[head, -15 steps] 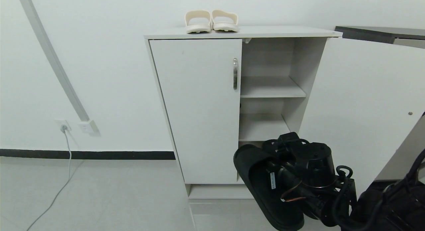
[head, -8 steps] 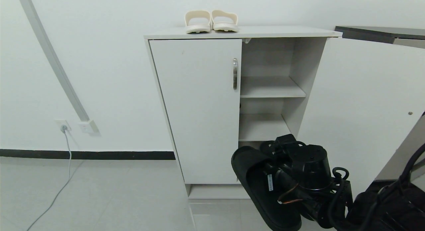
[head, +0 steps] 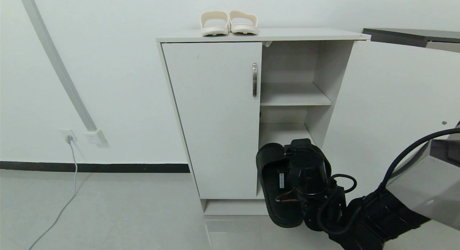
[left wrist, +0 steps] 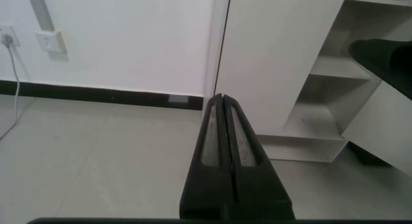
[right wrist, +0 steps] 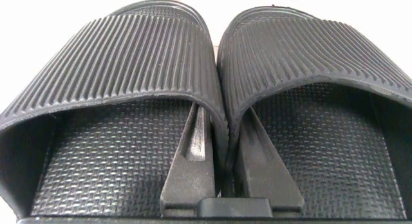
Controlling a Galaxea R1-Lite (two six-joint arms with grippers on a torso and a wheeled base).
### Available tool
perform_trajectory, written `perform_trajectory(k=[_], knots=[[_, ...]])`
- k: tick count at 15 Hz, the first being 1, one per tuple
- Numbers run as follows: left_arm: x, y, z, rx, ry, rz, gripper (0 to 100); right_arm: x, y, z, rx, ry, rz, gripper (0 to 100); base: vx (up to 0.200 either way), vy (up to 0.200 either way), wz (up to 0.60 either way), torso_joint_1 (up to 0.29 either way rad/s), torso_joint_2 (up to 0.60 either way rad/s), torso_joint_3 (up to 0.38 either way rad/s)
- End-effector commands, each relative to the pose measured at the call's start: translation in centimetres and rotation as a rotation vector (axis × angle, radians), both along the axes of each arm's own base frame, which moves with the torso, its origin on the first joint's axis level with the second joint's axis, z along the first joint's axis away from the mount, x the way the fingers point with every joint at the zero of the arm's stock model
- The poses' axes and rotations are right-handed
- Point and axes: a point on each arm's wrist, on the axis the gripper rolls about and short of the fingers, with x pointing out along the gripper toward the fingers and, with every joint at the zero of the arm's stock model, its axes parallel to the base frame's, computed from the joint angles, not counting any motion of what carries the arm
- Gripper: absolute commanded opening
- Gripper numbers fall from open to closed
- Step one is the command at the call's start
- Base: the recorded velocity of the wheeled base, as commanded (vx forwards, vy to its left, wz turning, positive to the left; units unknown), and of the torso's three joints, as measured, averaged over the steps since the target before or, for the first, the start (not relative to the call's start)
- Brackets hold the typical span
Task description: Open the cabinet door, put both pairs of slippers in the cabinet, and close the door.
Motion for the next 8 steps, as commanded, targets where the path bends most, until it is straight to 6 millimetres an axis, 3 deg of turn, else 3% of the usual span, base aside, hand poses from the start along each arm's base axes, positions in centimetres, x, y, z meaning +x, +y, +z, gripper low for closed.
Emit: perform_trajectory(k=[1, 8], knots=[[0.03, 0.00, 0.01, 0.000, 0.003, 0.001, 0, 0.65, 0.26, -1.09, -0.014, 0.015, -0.011, 0, 0.000, 0.000, 0.00, 0.000, 0.00, 0.000], [0.03, 0.00, 0.01, -0.001, 0.003, 0.001, 0, 0.74, 0.19, -1.43, -0.013, 0.022, -0.016, 0, 0.000, -0.200, 0.00, 0.004, 0.00, 0.003]])
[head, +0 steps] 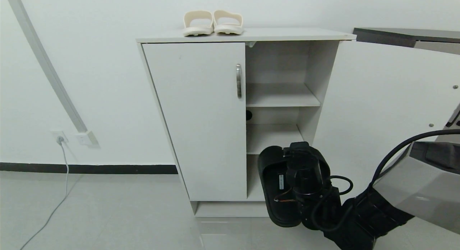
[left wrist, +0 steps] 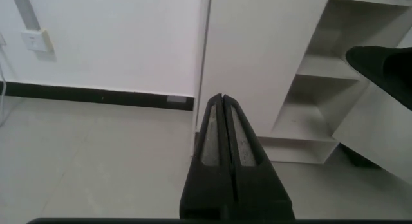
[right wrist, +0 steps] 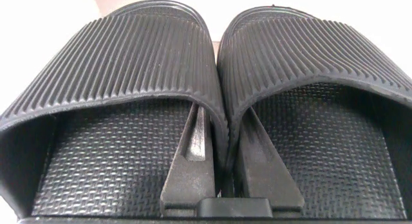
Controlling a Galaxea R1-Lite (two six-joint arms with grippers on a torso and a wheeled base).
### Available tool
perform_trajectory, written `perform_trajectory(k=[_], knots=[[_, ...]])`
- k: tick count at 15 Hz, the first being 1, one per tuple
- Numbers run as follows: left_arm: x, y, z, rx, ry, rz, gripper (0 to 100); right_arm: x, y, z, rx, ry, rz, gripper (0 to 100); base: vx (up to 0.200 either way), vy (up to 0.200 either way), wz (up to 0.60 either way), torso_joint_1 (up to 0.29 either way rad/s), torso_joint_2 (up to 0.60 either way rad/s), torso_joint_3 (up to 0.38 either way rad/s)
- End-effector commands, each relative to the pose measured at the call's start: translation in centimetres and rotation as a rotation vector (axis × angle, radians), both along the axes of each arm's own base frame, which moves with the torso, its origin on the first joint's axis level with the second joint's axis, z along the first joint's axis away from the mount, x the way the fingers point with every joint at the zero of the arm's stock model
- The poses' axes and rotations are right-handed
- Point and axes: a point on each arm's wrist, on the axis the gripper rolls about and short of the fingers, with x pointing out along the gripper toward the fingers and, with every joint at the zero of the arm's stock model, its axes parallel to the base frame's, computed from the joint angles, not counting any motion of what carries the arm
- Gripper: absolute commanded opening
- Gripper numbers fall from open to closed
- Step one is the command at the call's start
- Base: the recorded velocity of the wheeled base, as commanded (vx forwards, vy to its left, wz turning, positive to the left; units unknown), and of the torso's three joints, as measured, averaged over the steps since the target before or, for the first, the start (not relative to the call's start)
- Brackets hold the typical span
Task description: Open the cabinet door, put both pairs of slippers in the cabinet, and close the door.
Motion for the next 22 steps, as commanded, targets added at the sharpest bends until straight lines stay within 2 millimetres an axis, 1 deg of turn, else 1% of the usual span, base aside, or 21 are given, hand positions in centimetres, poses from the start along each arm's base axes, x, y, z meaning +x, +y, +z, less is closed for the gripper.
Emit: perform_trajectory(k=[1, 5, 8, 9, 13, 16, 20, 22], knots=[[0.0, 0.0, 0.0, -0.001, 0.002, 0.001, 0, 0.0, 0.1, -0.4, -0.004, 0.006, 0.003, 0, 0.000, -0.200, 0.00, 0.002, 0.00, 0.002], [0.0, 0.0, 0.0, -0.001, 0.002, 0.001, 0, 0.2, 0.4, -1.2, 0.001, 0.009, 0.019, 0, 0.000, 0.000, 0.00, 0.000, 0.00, 0.000], [0.0, 0.0, 0.0, -0.001, 0.002, 0.001, 0, 0.5, 0.9, -2.4, 0.030, 0.003, 0.073, 0, 0.000, 0.000, 0.00, 0.000, 0.00, 0.000], [0.0, 0.0, 0.0, -0.001, 0.002, 0.002, 0, 0.8, 1.2, -3.2, 0.025, 0.004, 0.076, 0, 0.000, 0.000, 0.00, 0.000, 0.00, 0.000], [0.0, 0.0, 0.0, -0.001, 0.002, 0.002, 0, 1.9, 2.4, -3.0, 0.036, -0.027, 0.081, 0, 0.000, 0.000, 0.00, 0.000, 0.00, 0.000], [0.0, 0.0, 0.0, -0.001, 0.002, 0.001, 0, 2.3, 2.7, -3.5, 0.033, -0.024, 0.082, 0, 0.000, 0.000, 0.00, 0.000, 0.00, 0.000], [0.0, 0.0, 0.0, -0.001, 0.002, 0.001, 0, 2.6, 3.0, -3.7, 0.024, -0.028, 0.084, 0, 0.000, 0.000, 0.00, -0.002, 0.00, -0.027], [0.0, 0.0, 0.0, 0.004, 0.002, -0.001, 0, 3.2, 3.6, -3.6, 0.034, -0.042, 0.085, 0, 0.000, 0.000, 0.00, 0.005, 0.00, -0.168]])
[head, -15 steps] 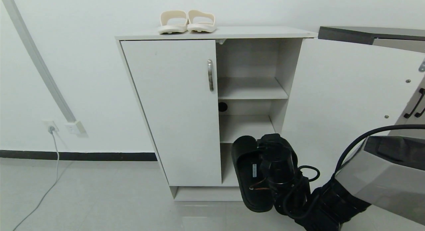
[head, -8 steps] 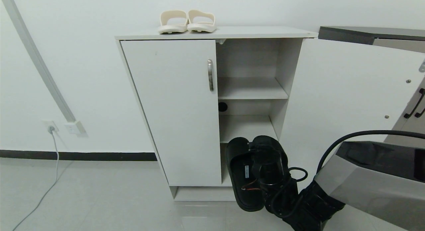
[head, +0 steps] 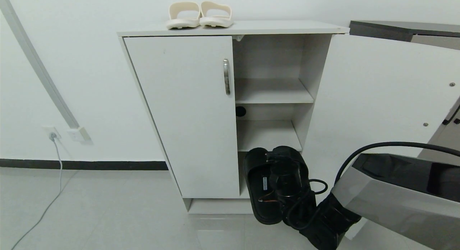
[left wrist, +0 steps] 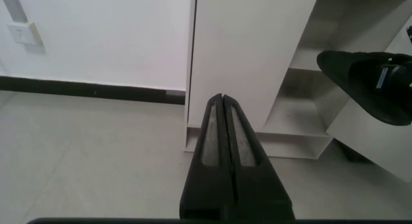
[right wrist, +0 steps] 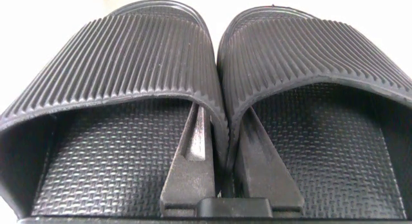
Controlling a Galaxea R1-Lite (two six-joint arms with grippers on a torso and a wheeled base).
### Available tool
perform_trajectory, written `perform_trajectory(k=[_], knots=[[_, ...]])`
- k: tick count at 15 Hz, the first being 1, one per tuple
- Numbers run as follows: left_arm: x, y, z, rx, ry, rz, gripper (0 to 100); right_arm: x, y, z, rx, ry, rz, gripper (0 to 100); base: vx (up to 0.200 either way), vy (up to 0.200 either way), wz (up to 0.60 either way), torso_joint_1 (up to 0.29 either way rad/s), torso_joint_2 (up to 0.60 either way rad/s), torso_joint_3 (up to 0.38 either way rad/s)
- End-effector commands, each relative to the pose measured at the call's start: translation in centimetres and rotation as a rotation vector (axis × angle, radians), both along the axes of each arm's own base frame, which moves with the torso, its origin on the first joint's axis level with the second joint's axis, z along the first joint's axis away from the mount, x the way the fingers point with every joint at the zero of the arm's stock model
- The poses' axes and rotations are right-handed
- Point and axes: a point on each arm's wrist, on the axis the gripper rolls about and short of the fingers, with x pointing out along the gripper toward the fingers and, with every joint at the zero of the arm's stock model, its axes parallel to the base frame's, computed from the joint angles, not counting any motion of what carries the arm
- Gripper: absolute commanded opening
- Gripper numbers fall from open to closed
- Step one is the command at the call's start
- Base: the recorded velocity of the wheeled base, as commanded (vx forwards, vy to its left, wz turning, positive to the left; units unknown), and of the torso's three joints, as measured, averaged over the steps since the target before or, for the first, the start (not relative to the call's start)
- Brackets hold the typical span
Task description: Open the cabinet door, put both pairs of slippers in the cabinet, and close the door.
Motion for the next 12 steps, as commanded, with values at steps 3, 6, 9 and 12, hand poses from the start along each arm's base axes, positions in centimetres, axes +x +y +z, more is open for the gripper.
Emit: perform_trajectory(k=[3, 6, 9, 12], knots=[[0.0, 0.0, 0.0, 0.001, 0.002, 0.000, 0, 0.9, 0.8, -0.6, -0.007, 0.008, -0.001, 0, 0.000, 0.000, 0.00, 0.001, 0.00, -0.191], [0.0, 0.0, 0.0, 0.001, 0.002, 0.000, 0, 1.4, 0.4, -0.7, -0.004, 0.006, -0.015, 0, 0.000, 0.000, 0.00, 0.001, 0.00, -0.198], [0.0, 0.0, 0.0, 0.001, 0.002, 0.000, 0, 1.6, 0.3, -0.6, -0.002, 0.004, -0.020, 0, 0.000, 0.000, 0.00, 0.007, 0.00, -0.190], [0.0, 0.0, 0.0, 0.001, 0.002, 0.000, 0, 1.7, 0.3, -0.7, -0.002, 0.005, -0.022, 0, 0.000, 0.000, 0.00, 0.002, 0.00, -0.194]])
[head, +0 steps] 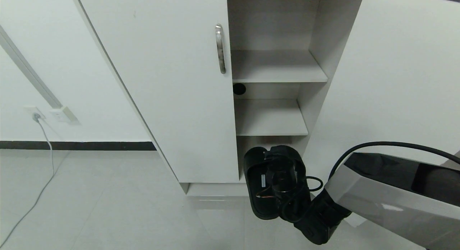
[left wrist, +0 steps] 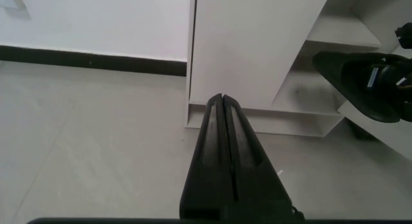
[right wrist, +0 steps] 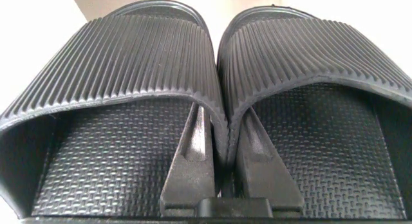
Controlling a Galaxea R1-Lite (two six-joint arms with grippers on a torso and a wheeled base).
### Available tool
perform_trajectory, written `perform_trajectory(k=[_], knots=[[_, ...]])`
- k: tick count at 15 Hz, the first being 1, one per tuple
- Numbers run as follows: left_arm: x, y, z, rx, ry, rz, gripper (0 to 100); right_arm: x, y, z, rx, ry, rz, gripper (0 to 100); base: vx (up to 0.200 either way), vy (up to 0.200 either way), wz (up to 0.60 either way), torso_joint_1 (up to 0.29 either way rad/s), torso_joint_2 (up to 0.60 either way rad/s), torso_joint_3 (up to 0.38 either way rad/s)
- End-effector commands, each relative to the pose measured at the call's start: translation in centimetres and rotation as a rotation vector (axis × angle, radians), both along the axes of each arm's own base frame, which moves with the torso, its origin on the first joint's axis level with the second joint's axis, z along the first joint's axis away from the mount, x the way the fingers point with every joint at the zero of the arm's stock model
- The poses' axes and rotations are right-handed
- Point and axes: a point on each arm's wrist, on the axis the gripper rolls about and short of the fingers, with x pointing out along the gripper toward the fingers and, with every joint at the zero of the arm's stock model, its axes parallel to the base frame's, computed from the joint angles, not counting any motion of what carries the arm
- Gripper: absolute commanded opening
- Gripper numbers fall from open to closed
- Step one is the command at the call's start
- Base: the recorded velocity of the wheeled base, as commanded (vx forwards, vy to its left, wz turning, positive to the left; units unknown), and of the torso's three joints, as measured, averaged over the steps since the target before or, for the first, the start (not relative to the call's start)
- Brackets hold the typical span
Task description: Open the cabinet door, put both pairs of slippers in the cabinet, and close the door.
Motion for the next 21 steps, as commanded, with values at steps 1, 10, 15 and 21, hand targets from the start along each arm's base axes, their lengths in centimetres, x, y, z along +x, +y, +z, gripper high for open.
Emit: perform_trajectory(k=[1, 10, 15, 21], knots=[[0.0, 0.0, 0.0, 0.000, 0.001, 0.000, 0, 0.1, -0.1, -0.3, -0.002, 0.002, -0.004, 0, 0.000, 0.000, 0.00, -0.002, 0.00, -0.198], [0.0, 0.0, 0.0, 0.000, 0.001, 0.004, 0, 0.9, -0.5, -0.1, 0.025, -0.161, -0.017, 0, 0.000, 0.000, 0.00, 0.002, 0.00, -0.019], [0.0, 0.0, 0.0, 0.000, 0.001, 0.004, 0, 1.2, -0.8, 1.1, 0.056, -0.198, -0.031, 0, 0.000, 0.000, 0.00, 0.000, 0.00, 0.000], [0.0, 0.0, 0.0, 0.000, 0.001, 0.002, 0, 1.0, -1.3, 3.8, 0.089, -0.239, -0.038, 0, 0.000, 0.000, 0.00, 0.000, 0.00, 0.000]])
